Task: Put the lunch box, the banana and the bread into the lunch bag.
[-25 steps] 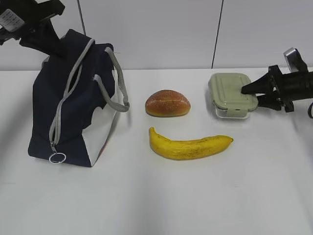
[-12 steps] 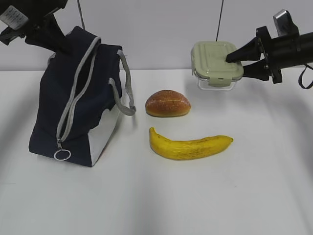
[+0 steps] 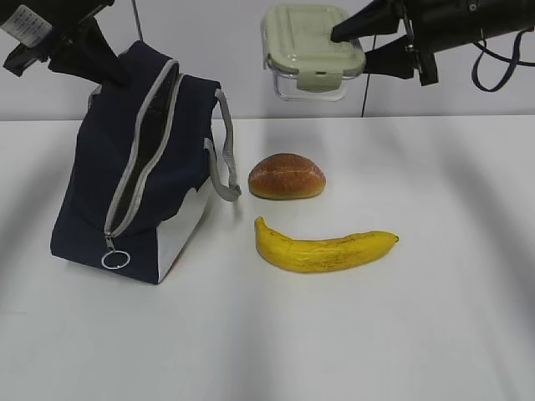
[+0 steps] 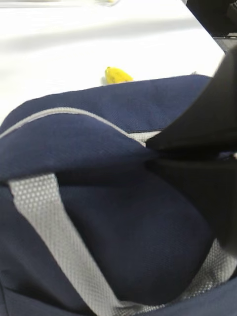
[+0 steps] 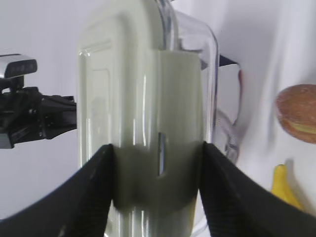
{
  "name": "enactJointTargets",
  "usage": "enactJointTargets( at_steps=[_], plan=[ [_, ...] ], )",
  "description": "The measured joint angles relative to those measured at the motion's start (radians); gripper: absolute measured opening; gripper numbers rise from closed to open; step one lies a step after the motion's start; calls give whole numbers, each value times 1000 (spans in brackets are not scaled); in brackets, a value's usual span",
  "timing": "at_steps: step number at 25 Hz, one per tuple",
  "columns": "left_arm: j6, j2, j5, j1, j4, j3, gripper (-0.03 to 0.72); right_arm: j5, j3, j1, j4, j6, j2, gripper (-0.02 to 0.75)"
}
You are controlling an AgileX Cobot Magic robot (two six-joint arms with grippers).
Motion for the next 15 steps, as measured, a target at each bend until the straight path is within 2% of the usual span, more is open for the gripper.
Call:
enactJointTargets(
  at_steps=[8,15],
  plan=[
    [0,0,0,0,-32,0,1,13,-52,127,-19,69,-2,386],
    [0,0,0,0,-32,0,1,10,-52,225,-154,142,-2,386]
  ],
)
